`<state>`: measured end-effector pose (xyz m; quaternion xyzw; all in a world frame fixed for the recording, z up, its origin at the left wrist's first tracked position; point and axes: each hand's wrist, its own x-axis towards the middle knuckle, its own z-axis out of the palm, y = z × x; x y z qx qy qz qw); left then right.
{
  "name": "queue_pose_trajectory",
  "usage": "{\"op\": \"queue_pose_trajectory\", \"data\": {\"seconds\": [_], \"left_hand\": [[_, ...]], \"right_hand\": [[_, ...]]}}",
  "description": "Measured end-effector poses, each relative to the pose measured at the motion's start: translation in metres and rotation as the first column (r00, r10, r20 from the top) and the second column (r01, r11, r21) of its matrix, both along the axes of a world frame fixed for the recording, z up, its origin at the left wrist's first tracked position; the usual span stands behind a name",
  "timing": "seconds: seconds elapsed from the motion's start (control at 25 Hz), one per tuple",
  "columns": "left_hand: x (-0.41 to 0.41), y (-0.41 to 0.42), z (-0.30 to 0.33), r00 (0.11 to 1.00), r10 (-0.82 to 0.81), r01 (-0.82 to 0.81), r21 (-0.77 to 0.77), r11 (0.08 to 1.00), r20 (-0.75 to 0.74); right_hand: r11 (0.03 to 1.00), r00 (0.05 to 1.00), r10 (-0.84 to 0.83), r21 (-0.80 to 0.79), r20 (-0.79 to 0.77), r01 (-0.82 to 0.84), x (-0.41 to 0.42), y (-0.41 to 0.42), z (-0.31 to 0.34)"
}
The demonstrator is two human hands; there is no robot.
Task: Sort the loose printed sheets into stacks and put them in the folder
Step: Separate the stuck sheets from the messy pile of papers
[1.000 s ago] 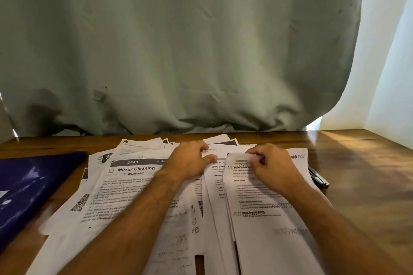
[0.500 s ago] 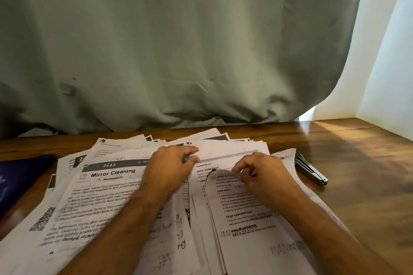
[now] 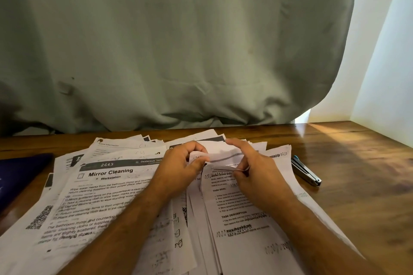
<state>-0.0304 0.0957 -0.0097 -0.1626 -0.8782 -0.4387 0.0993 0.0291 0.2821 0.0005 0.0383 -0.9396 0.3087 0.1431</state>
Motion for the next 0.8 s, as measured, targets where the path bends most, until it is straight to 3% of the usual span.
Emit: {"op": "queue_pose_trajectory", "data": {"seconds": [0.28, 0.4, 0.48, 0.6, 0.68, 0.8], "left_hand": [[0.007, -0.009, -0.002, 0.980, -0.185, 0.172, 0.147, 0.974, 0.074], [0.002, -0.007, -0.002, 0.997, -0.013, -0.012, 0.303, 0.953, 0.079], [-0.003, -0.005, -0.002, 0.991, 0.131, -0.136, 0.210, 0.968, 0.037], [-0.007, -0.006, -0.007, 0.983, 0.165, -0.162, -0.037, 0.986, 0.077], [-0.008, -0.004, -0.007, 0.984, 0.142, -0.141, -0.022, 0.990, 0.111], [-0.006, 0.001, -0.001, 0.985, 0.129, -0.145, 0.137, 0.980, 0.117]], "right_hand": [[0.999, 0.999, -0.018, 0.043, 0.029, 0.017, -0.001, 0.002, 0.002], [1.000, 0.995, -0.024, 0.002, 0.095, 0.024, -0.001, 0.007, 0.003], [0.999, 0.992, -0.034, -0.003, 0.120, 0.035, -0.001, 0.010, 0.003], [1.000, 0.987, -0.024, -0.002, 0.157, 0.024, -0.002, 0.010, 0.003], [1.000, 0.986, -0.018, 0.000, 0.164, 0.018, -0.001, 0.010, 0.003], [1.000, 0.988, -0.029, 0.014, 0.151, 0.027, 0.000, 0.009, 0.003]]}}
